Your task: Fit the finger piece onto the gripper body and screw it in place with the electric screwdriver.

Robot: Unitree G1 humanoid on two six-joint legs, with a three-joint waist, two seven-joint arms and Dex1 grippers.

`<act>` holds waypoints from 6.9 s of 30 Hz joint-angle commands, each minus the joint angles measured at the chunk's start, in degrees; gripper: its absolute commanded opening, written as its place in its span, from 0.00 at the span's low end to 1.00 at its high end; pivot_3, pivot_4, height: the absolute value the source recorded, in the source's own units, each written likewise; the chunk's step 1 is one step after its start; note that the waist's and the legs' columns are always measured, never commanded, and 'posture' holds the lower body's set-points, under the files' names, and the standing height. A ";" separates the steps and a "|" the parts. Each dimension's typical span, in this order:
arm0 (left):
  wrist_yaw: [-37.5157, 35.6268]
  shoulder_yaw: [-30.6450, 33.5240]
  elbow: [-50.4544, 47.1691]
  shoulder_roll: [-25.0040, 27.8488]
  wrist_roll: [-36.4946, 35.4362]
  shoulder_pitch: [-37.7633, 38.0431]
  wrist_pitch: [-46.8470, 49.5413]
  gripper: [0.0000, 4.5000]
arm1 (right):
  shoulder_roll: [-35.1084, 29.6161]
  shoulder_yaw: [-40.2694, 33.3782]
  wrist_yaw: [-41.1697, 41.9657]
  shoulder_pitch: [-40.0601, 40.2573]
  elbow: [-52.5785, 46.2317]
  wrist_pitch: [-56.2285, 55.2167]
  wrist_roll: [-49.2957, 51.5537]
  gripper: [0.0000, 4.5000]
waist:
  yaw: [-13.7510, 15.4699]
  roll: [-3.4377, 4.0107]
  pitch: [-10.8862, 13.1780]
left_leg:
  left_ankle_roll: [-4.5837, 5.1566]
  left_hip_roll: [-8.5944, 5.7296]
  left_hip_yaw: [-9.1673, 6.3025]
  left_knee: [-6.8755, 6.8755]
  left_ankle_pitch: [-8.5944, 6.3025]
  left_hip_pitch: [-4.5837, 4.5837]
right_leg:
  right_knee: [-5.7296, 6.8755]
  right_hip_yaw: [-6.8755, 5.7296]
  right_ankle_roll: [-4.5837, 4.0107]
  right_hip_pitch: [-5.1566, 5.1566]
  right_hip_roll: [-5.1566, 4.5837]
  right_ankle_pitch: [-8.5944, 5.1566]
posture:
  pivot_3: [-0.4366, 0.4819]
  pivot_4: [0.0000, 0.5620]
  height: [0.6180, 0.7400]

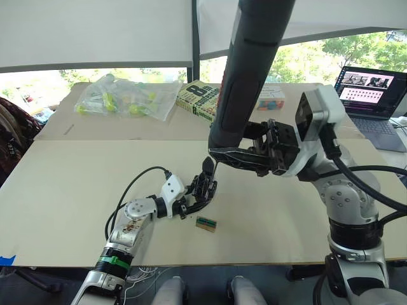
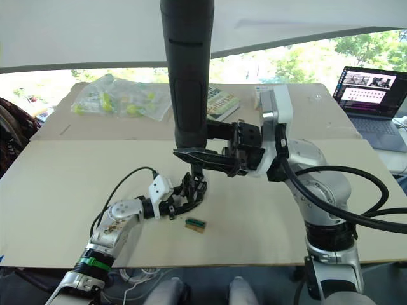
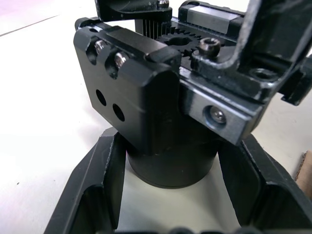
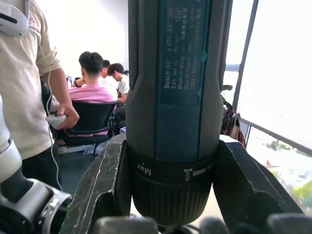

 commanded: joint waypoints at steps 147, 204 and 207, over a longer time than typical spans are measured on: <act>0.19 -2.01 -1.38 0.28 -0.26 2.49 4.33 0.50 | 10.03 13.81 1.73 7.28 16.67 -13.39 -25.72 0.43 | -0.78 0.13 -0.73 | -0.02 0.01 0.01 -0.16 -0.02 0.36 | -0.05 0.01 -0.02 0.25 0.05 -0.02 | 0.48 0.27 1.00; -23.27 26.15 -24.82 29.19 -29.99 22.46 11.93 0.99 | -42.81 26.46 13.94 -10.70 32.91 38.50 -29.11 0.43 | -1.37 0.38 0.15 | 0.13 0.00 0.60 -0.84 -0.12 -1.15 | -0.67 -0.04 -0.02 -1.49 -0.52 -0.01 | 0.48 0.27 1.00; -20.92 26.87 -26.14 28.09 -29.09 23.01 11.09 0.99 | -39.44 28.94 14.26 -12.79 39.24 35.71 -33.10 0.43 | -1.11 0.35 0.17 | 0.13 -0.06 0.83 -0.82 -0.12 -1.27 | -0.49 -0.03 -0.02 -1.75 -0.54 -0.01 | 0.48 0.27 1.00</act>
